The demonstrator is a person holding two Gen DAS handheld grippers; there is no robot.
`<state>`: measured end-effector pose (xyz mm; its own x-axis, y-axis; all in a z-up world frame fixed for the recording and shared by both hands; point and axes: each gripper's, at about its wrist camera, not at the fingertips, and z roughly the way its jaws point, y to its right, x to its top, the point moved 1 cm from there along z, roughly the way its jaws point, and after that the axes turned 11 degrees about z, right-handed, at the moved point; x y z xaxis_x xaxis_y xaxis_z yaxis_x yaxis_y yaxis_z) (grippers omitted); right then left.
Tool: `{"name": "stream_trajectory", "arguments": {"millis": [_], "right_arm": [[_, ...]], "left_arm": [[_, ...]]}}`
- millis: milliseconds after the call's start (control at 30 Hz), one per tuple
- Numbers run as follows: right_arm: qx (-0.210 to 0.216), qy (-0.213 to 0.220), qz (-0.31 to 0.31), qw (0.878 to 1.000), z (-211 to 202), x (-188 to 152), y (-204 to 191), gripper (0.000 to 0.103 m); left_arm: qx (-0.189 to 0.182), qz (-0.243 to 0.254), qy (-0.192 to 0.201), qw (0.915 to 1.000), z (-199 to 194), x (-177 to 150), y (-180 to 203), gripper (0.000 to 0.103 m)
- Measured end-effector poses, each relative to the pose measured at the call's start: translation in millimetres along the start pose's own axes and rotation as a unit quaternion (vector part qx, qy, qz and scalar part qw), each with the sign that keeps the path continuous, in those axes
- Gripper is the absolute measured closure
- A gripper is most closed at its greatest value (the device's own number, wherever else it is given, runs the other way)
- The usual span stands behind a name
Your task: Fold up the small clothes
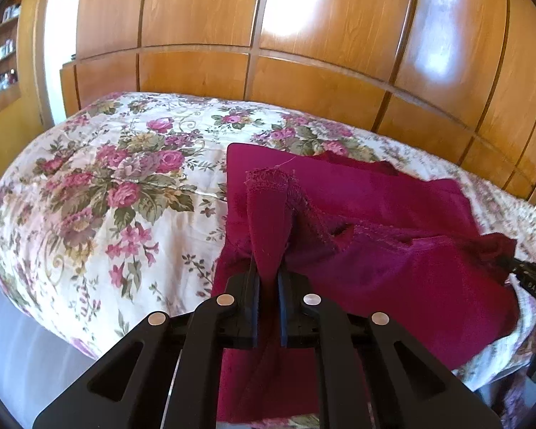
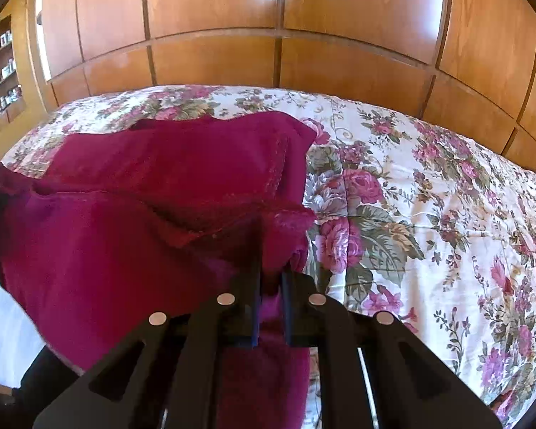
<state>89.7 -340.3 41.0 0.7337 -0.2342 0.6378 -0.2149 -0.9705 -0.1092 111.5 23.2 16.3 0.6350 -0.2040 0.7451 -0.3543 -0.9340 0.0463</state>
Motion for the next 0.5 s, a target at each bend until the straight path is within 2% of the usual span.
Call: {"name": "stream_trajectory", "arguments": {"millis": [333,500], "right_arm": [[0.057,0.019,0.008,0.998,-34.3,17.5,-4.3,0.095],[0.042,0.008,0.006,0.999,-26.2,13.2,-1.4,0.095]], "left_arm": [[-0.030,-0.027,0.032,0.9987,-36.4,6.2,-8.8,0.096],[-0.039,-0.036,0.037,0.9979,-36.9,11.4,-10.4,0.096]]}}
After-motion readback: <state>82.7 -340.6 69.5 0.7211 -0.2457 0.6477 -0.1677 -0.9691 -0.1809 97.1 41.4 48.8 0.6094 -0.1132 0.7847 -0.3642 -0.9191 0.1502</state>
